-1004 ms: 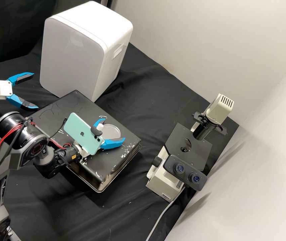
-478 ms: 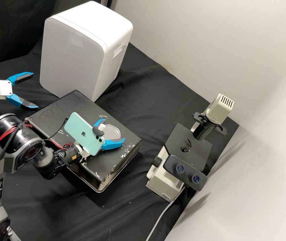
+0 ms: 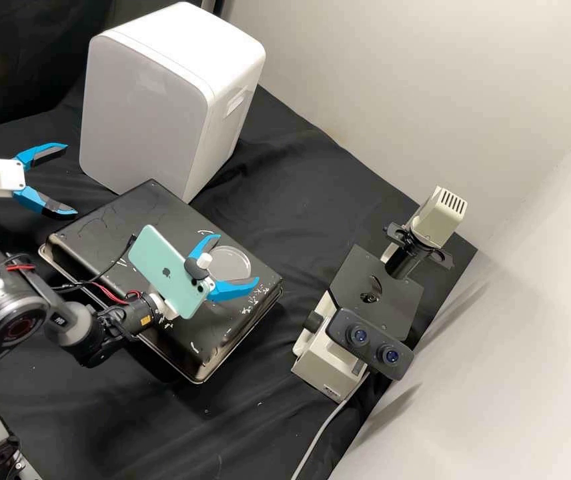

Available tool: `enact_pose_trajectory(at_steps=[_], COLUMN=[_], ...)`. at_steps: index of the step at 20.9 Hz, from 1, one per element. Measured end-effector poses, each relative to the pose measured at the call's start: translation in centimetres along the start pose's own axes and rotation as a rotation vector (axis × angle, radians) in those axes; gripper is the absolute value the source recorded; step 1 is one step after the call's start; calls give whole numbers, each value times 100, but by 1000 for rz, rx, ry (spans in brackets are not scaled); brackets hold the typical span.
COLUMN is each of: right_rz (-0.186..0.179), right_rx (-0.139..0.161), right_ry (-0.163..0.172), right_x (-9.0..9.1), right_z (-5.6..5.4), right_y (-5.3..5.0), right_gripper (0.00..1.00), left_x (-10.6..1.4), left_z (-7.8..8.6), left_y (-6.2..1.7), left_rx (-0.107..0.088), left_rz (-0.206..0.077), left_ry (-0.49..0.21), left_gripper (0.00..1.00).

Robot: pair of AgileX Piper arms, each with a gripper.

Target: Place the petri dish on the microscope

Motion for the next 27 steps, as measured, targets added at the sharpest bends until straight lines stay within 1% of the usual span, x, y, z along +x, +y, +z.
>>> enact_pose_trajectory(at_steps=[1, 3, 5, 6, 8, 9, 12, 13, 14, 15, 17, 19, 21, 25, 27], right_rz=[19, 49, 69, 74, 85, 88, 97, 100, 105, 111, 109, 107, 103, 128, 139], right_rx=[2, 22, 22, 25, 26, 25, 24, 17, 3, -1, -21, -36, -51, -66, -73], right_ry=[2, 3, 3, 5, -5, -5, 6, 8, 6, -2, -38, -59, -80, -94, -102], right_x=[-16, -48, -59, -63, -65, -55, 44, 95, 155, 219, 347, 473, 567, 726, 813], right_z=[-3, 1, 16, 20, 46, 49, 34, 33, 37, 46, 77, 93, 107, 90, 87], right_y=[50, 135, 201, 221, 250, 260, 281, 285, 293, 302, 305, 316, 323, 385, 434], right_gripper=[0, 0, 0, 0, 0, 0, 0, 0, 0, 0, 0, 0, 0, 0, 0], left_x=[0, 0, 1, 4, 7, 7, 7, 7, 7, 7, 8, 17, 34, 45, 47], left_z=[0, 0, 0, -1, -1, -1, -1, -2, -2, -2, -2, -4, -2, 1, 0], left_y=[0, 0, -5, -16, -26, -26, -26, -26, -26, -26, -29, -41, -35, -48, -56], left_rx=[0, 0, 0, 0, 1, 1, 1, 0, 0, 0, 0, 0, 0, 2, 1], left_rz=[0, 0, -2, -7, -11, -11, -11, -11, -11, -11, -13, -17, -14, -19, -22], left_ry=[0, 0, 0, 0, 1, 1, 1, 2, 2, 2, 2, 3, 3, 2, 7], left_gripper=[100, 100, 100, 100, 100, 100, 100, 100, 100, 100, 100, 100, 100, 100, 100])
